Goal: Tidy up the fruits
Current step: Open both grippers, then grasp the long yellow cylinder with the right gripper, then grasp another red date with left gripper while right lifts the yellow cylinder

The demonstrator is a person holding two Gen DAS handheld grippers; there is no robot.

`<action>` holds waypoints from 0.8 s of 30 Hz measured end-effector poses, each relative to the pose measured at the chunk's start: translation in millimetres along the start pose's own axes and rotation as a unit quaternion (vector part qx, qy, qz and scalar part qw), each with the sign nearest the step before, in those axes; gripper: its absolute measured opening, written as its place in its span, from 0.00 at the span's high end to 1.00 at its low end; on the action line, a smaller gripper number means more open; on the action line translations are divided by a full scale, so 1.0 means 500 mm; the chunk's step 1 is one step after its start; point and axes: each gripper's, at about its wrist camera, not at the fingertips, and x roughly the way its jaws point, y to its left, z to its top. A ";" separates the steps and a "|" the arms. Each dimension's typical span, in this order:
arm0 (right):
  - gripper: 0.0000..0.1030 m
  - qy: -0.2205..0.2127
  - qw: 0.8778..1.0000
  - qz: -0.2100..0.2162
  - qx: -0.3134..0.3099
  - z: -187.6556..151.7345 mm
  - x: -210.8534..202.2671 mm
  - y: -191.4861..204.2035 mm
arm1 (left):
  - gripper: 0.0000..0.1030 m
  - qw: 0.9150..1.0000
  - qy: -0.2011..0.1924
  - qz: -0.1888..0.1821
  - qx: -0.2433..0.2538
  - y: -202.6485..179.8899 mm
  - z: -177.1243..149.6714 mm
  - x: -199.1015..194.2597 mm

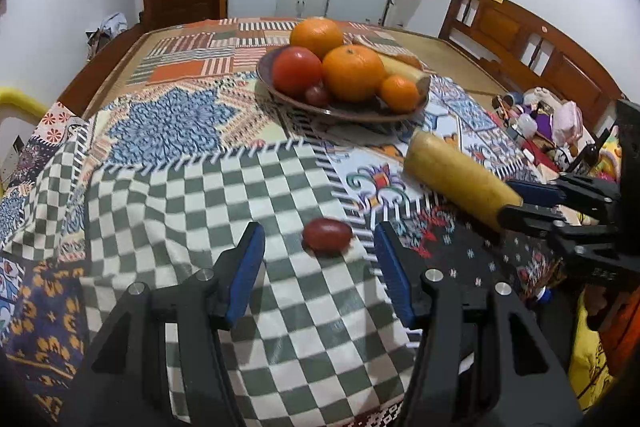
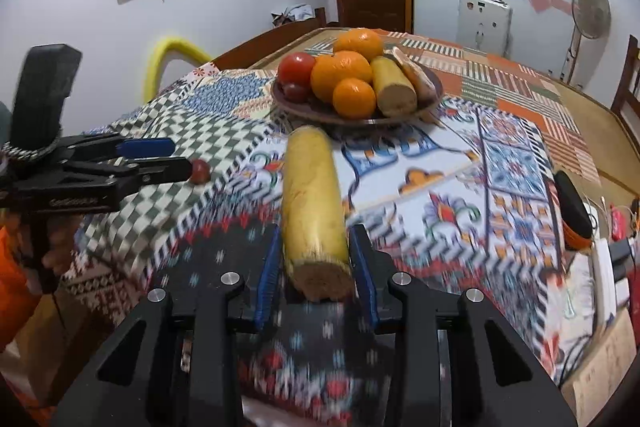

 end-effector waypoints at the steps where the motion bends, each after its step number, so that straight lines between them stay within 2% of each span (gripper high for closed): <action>1: 0.69 -0.002 1.000 -0.001 -0.003 -0.001 -0.006 0.005 | 0.45 1.000 0.003 0.001 0.001 -0.002 -0.004 0.004; 7: 0.69 -0.019 1.000 -0.007 -0.019 0.019 -0.008 0.017 | 0.47 1.000 0.007 0.011 0.003 -0.006 -0.012 0.020; 15: 0.62 -0.005 0.999 -0.016 -0.032 0.051 0.052 0.017 | 0.53 1.000 0.000 0.017 0.018 -0.014 -0.005 0.032; 21: 0.63 0.026 0.999 -0.006 -0.021 0.049 0.090 0.008 | 0.62 1.000 -0.007 0.017 0.015 -0.010 -0.002 0.036; 24: 0.67 0.021 1.000 -0.012 -0.018 0.046 0.092 0.008 | 0.70 1.000 -0.010 0.019 0.013 -0.006 0.000 0.038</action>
